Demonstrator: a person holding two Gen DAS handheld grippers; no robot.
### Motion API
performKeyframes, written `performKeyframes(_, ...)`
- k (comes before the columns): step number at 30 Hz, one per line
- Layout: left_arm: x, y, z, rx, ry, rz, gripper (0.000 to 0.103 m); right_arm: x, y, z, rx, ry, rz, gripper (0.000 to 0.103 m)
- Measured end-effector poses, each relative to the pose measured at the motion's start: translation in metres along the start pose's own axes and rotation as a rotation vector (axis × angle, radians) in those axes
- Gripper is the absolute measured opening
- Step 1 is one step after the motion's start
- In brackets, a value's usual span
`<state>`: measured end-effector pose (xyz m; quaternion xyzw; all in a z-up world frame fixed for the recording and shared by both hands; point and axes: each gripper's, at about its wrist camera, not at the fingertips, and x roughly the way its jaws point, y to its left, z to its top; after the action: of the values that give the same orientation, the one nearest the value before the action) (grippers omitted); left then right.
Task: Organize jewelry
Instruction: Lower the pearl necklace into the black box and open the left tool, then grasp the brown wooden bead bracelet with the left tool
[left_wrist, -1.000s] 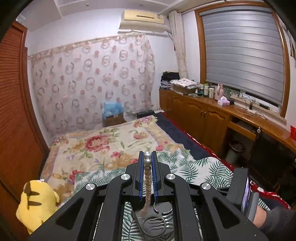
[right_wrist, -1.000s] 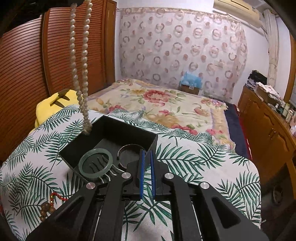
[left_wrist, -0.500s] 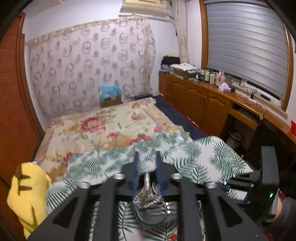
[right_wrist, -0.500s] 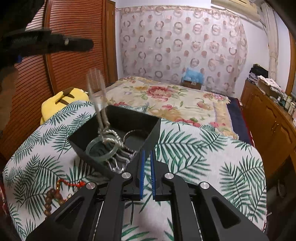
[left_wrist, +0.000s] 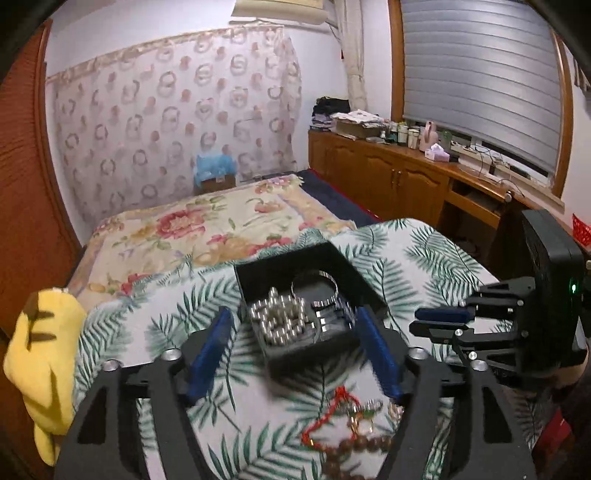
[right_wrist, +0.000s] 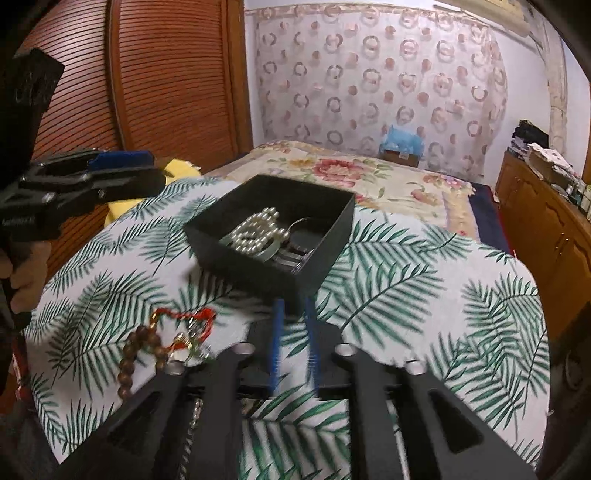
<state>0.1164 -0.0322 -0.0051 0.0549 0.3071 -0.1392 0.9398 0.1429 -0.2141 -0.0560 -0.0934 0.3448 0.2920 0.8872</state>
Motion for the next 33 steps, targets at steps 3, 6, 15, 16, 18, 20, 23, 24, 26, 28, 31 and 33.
performKeyframes(3, 0.001, 0.001, -0.016, -0.008, 0.022, 0.010, 0.080, 0.000, 0.006, -0.009, -0.004, 0.016, 0.009, 0.030)
performKeyframes(6, 0.003, 0.003, -0.033, -0.024, 0.058, 0.008, 0.083, 0.001, 0.010, -0.014, -0.012, 0.036, 0.020, 0.030)
performKeyframes(15, 0.011, 0.008, -0.072, -0.042, 0.150, 0.015, 0.086, 0.009, 0.025, -0.029, -0.072, 0.123, 0.045, 0.030)
performKeyframes(16, 0.013, 0.006, -0.076, -0.036, 0.168, 0.013, 0.086, 0.010, 0.025, -0.030, -0.074, 0.131, 0.045, 0.030)
performKeyframes(18, 0.015, 0.003, -0.082, -0.028, 0.186, 0.011, 0.086, 0.011, 0.025, -0.032, -0.076, 0.145, 0.038, 0.030)
performKeyframes(20, 0.015, 0.001, -0.087, -0.027, 0.195, 0.004, 0.086, 0.015, 0.024, -0.034, -0.077, 0.161, 0.041, 0.030)
performKeyframes(23, 0.018, -0.002, -0.091, -0.030, 0.214, -0.003, 0.086, 0.019, 0.023, -0.035, -0.077, 0.167, 0.043, 0.030)
performKeyframes(24, 0.019, -0.003, -0.092, -0.030, 0.220, -0.007, 0.086, 0.020, 0.023, -0.035, -0.076, 0.169, 0.038, 0.030)
performKeyframes(26, 0.019, -0.005, -0.095, -0.030, 0.229, -0.013, 0.086, 0.022, 0.022, -0.035, -0.087, 0.175, -0.011, 0.030)
performKeyframes(28, 0.018, -0.008, -0.098, -0.030, 0.234, -0.024, 0.086, 0.025, 0.018, -0.036, -0.086, 0.182, -0.046, 0.030)
performKeyframes(31, 0.016, -0.011, -0.100, -0.033, 0.235, -0.035, 0.086, 0.023, 0.011, -0.036, -0.063, 0.178, -0.064, 0.028)
performKeyframes(33, 0.016, -0.012, -0.100, -0.033, 0.237, -0.040, 0.086, 0.023, 0.008, -0.036, -0.058, 0.172, -0.056, 0.027)
